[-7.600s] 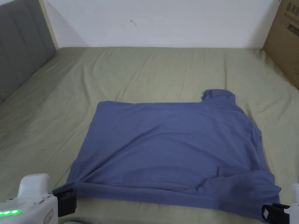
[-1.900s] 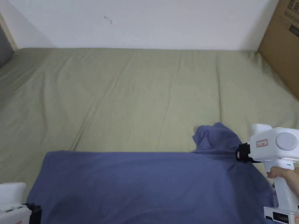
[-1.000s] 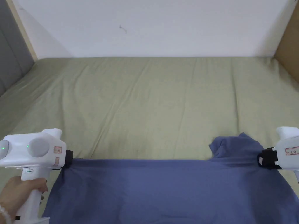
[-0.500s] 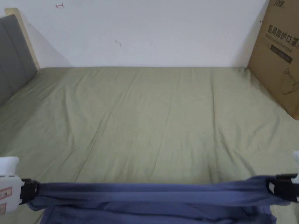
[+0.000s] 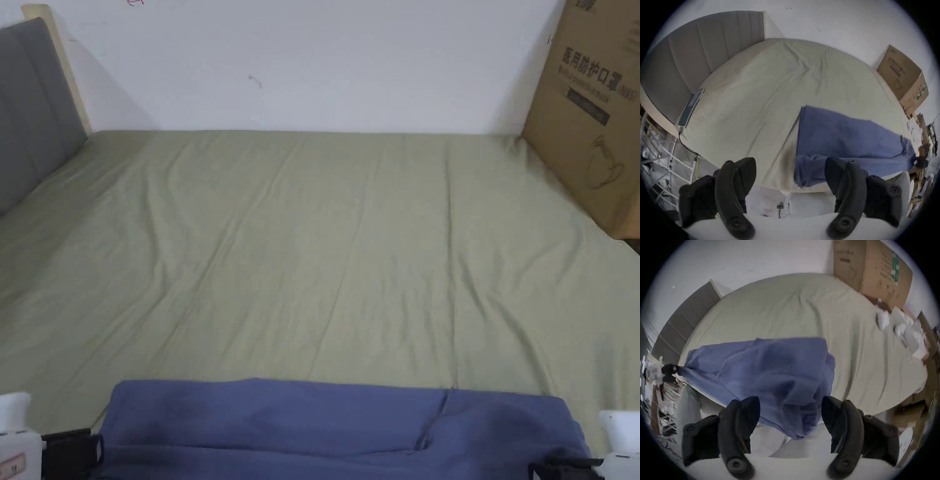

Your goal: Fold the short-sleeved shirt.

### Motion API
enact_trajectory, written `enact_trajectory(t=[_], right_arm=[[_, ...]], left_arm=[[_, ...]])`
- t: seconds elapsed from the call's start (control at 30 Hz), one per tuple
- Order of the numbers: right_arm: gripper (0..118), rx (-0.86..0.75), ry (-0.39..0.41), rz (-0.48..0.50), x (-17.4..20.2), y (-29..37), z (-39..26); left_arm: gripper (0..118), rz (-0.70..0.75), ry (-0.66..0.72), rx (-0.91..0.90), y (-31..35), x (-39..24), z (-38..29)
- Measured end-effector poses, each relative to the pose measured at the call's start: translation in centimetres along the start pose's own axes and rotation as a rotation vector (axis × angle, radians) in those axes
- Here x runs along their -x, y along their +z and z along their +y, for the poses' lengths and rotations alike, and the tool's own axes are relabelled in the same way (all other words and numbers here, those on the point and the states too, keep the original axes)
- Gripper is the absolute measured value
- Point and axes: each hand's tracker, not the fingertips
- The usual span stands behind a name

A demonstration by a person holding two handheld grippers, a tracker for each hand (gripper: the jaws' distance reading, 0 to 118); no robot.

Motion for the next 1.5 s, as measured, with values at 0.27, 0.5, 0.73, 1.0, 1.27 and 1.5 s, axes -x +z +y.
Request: enact_trajectory(t=[0.27, 0.5, 0.73, 1.0, 1.27, 1.5], right_arm=[[52, -0.196, -0.024, 0.126, 4.9, 2.0, 4.7], [1, -0.150, -0.115, 0.229, 10.4, -1.8, 4.9], [1, -0.072, -0.061, 0.297, 12.5, -4.3, 4.3], [0, -0.028, -0.117, 0.305, 11.8, -4.8, 2.7], [1, -0.031, -0.132, 0.287, 10.6, -3.8, 2.1], [1, -0.038, -0.164, 0.289, 9.9, -3.4, 2.0]], left_arm=[[35, -0.138, 0.105, -0.095, 1.8, 0.7, 1.1], [0, -0.175, 0.249, -0.058, 1.0, 2.0, 0.6], [106, -0.316, 0.456, 0.018, -2.2, 5.0, -1.1], [103, -0.442, 0.596, 0.080, -6.5, 3.5, -3.2], [8, -0.478, 0.785, 0.114, -8.5, 5.9, -4.5], [8, -0.458, 0.681, 0.098, -7.5, 6.5, -3.3]])
